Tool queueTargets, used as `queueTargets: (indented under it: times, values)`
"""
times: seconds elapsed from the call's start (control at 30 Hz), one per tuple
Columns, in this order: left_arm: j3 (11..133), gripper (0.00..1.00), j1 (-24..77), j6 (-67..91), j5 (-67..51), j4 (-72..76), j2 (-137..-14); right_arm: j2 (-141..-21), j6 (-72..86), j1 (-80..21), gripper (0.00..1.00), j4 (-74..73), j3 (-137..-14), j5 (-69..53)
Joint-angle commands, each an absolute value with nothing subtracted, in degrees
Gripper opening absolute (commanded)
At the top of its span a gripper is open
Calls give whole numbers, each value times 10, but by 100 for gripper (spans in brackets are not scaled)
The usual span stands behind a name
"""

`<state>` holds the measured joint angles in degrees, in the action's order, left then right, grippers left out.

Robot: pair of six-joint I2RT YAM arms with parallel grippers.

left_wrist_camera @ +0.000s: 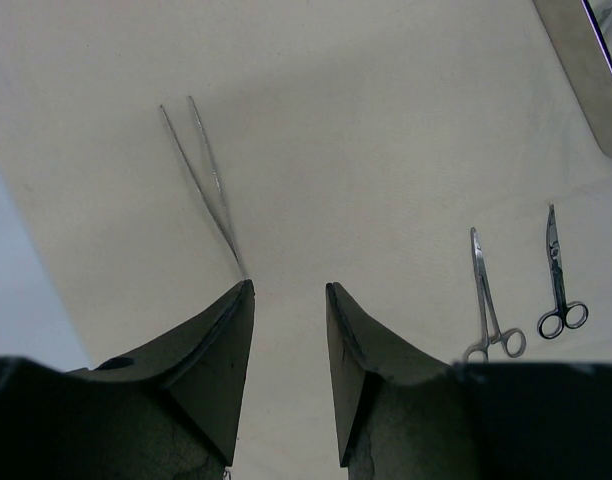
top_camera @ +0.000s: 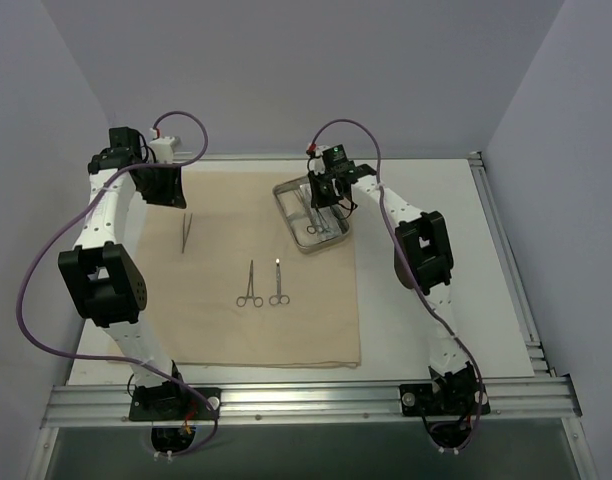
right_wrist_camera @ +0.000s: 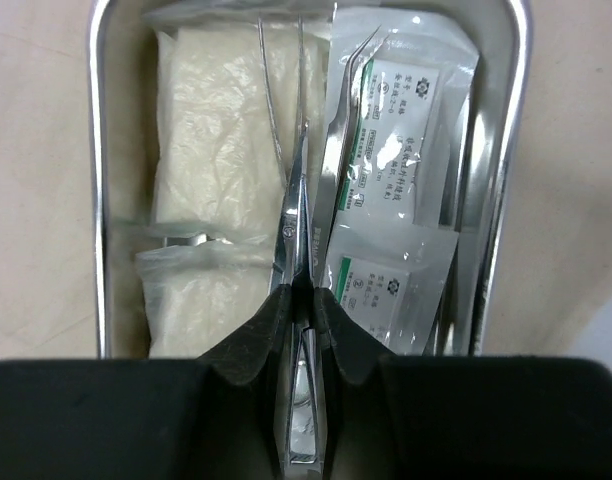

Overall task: Open and lay out the surgical kit
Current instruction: Pick up the medical item from the container, then place the medical item in the surgical kit.

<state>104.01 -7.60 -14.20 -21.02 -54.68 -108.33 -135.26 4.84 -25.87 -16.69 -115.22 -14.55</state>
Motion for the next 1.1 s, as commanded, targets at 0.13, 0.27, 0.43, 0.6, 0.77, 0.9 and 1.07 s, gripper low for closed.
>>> queueTargets:
  times: [0.13, 0.27, 0.43, 0.6, 0.77, 0.9, 1.07]
  values:
    - [1064, 44, -74, -152, -211, -550, -1078, -1267, 72, -258, 0, -124, -1136, -120]
    - [1064, 44, -74, -153, -211, -550, -1077, -1264, 92, -258, 0, -112, -1135, -115]
    - [1065, 44, -74, -152, -211, -552, -1076, -1231, 150, -258, 0, -59, -1109, -108]
    - [1061, 44, -74, -147, -216, -553, -1068, -1183, 220, -297, 0, -10, -1067, -65]
    - [1044, 44, -73, -145, -245, -554, -1043, -1160, 296, -346, 0, 32, -1019, -7]
    - [1013, 44, -73, -156, -250, -553, -1004, -1148, 365, -383, 0, 96, -967, -2]
    - [934, 44, -81, -142, -200, -510, -945, -1163, 450, -453, 0, 126, -942, 29]
